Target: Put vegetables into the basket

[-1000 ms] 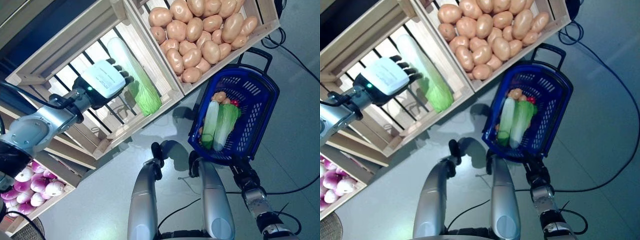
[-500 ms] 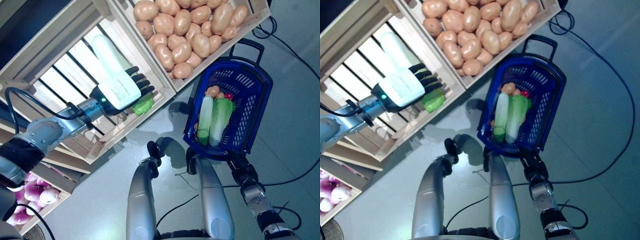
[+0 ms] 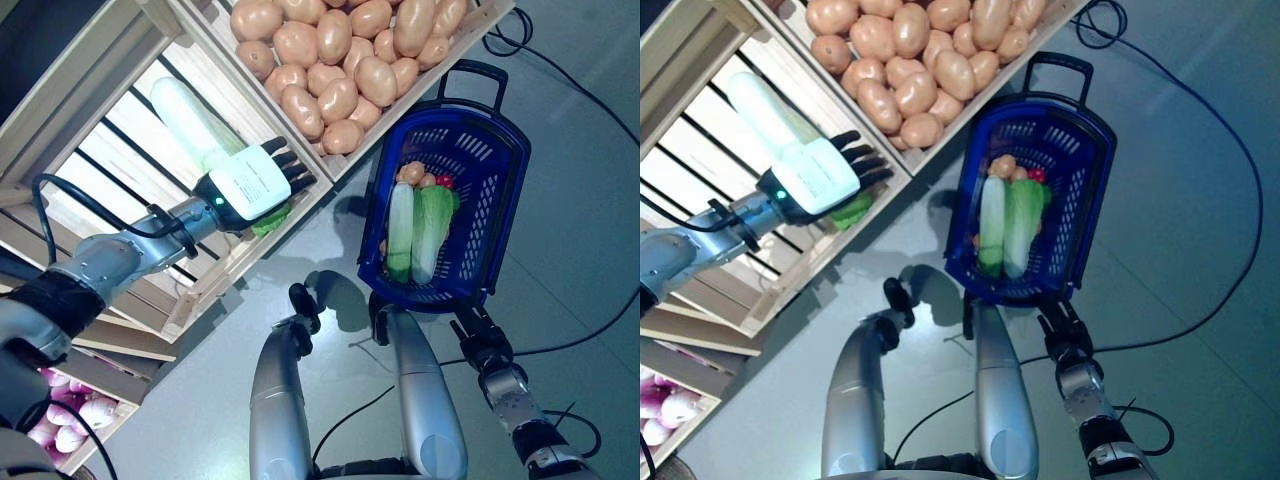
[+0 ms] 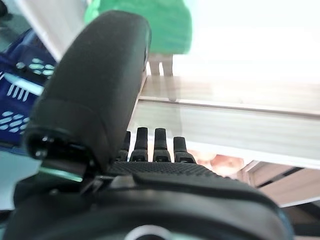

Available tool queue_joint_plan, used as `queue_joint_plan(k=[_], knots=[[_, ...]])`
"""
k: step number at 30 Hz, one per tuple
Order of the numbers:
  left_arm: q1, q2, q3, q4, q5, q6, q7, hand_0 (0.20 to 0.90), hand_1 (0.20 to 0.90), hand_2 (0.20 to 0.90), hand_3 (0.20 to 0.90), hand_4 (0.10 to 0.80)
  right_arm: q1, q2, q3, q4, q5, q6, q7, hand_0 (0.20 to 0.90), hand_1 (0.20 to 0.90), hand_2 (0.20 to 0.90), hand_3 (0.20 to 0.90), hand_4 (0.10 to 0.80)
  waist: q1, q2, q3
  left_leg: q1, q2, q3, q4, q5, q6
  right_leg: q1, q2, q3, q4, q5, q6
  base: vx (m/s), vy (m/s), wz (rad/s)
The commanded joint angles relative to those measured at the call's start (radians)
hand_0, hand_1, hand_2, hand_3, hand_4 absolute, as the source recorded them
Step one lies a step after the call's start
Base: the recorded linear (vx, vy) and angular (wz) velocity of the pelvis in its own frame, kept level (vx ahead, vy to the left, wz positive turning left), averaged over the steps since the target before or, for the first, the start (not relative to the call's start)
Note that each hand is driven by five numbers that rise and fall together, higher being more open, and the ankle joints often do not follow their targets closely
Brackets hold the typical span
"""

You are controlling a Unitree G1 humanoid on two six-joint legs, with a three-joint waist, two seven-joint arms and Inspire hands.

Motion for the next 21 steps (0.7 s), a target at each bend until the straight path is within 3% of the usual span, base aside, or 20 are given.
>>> queue_joint_plan(k=[1,21], knots=[[-0.099,0.025,0.038,-0.012,-0.043,0.073,0.015,0.9,0.9,0.9,0.9,0.8,0.064,-0.052,-0.02,-0.02,-0.02,-0.008,-0.021,0.9,0.9,0.9,0.9,0.8,-0.006,-0.009,-0.004,-0.029,0.023,-0.006,0.063,-0.107,-0.019,-0.018,-0.034,-0.014,-0.112,0.148,0.046,0.0,0.0,0.0],[0.04,-0.048,0.136,0.173,0.019,0.134,0.117,0.9,0.9,0.9,0.9,0.8,0.078,-0.049,-0.006,-0.093,-0.015,-0.022,-0.065,0.9,0.9,0.9,0.9,0.8,0.017,-0.035,-0.004,-0.101,0.021,-0.016,0.09,-0.118,-0.011,-0.083,-0.048,-0.019,-0.106,0.165,0.055,-0.003,0.005,0.0]])
